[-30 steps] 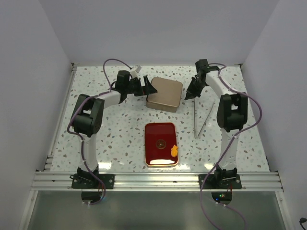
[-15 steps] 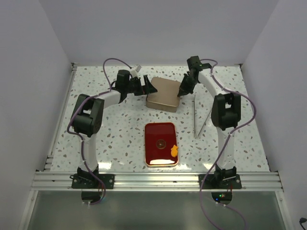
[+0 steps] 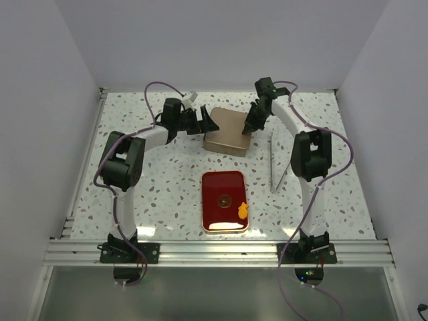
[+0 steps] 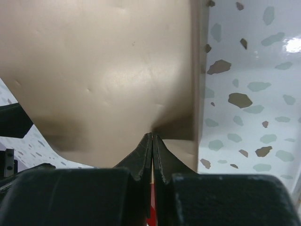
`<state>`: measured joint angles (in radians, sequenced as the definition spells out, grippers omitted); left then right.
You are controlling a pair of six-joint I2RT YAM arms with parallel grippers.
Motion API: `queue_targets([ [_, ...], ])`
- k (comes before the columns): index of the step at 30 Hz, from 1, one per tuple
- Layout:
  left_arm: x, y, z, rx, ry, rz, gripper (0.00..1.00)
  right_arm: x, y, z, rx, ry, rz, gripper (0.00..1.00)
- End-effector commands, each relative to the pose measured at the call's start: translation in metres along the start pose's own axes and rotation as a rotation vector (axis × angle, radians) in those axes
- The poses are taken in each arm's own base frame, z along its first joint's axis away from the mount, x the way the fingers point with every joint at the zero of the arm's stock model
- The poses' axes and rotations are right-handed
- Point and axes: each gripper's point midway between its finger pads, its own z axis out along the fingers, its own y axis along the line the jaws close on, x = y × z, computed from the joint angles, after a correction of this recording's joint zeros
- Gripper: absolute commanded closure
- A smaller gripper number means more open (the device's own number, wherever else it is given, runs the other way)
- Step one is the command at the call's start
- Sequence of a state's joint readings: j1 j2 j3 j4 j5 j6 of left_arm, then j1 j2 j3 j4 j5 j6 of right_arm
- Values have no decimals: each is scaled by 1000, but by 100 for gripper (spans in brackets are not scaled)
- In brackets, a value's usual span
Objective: Pack the cookies
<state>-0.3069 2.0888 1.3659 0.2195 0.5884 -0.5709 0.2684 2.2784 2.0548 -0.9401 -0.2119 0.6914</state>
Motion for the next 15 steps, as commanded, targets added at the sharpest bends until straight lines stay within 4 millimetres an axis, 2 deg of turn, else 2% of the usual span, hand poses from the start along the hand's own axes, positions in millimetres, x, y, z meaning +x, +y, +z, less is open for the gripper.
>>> queue_targets([
  [1, -17, -24, -5, 49, -23, 72, 0, -29, 6, -56, -30, -133, -24, 100],
  [5, -22, -24, -5, 50, -26, 70, 0, -28, -13, -66, 20, -152, -42, 100],
  [8, -24, -22, -5, 47, -24, 70, 0, -19, -35, -58, 78, -114, -31, 100],
  [15, -27, -23, -4, 42, -22, 77, 0, -19, -52, -41, 147, -100, -25, 100],
])
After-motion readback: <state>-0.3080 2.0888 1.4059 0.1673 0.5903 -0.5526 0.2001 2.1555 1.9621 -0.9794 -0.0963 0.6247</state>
